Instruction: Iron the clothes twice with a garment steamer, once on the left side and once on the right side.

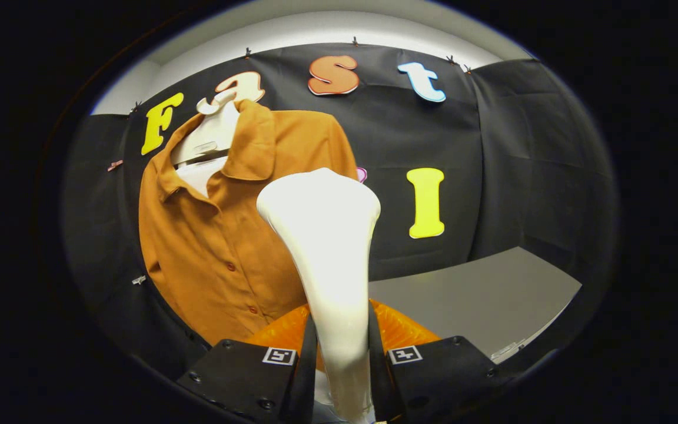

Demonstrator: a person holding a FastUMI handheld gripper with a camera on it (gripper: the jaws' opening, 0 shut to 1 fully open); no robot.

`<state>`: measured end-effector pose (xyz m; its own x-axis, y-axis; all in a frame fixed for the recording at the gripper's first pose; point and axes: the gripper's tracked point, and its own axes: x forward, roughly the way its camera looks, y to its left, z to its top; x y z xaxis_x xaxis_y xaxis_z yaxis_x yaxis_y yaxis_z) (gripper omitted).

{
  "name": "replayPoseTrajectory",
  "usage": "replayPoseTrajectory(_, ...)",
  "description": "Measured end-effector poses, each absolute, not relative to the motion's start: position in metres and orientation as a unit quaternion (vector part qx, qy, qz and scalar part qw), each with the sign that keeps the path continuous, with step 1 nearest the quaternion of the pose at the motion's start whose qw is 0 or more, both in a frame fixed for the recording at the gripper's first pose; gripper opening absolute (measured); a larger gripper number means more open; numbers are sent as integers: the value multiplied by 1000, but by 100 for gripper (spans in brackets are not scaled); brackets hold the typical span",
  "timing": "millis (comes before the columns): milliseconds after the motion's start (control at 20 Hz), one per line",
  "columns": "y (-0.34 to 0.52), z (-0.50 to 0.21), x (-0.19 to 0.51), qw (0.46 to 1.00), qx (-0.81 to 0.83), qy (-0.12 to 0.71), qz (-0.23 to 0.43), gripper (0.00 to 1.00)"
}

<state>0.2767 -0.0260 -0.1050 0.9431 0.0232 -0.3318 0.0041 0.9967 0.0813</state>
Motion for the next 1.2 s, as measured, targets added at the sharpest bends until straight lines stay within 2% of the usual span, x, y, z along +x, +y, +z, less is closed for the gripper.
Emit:
replayPoseTrajectory(450,12,-118,312,984,9,174,-34,42)
replayPoseTrajectory(750,20,-166,327,970,-8,236,-50,42)
replayPoseTrajectory(1200,21,-237,315,949,-1,311,-57,42)
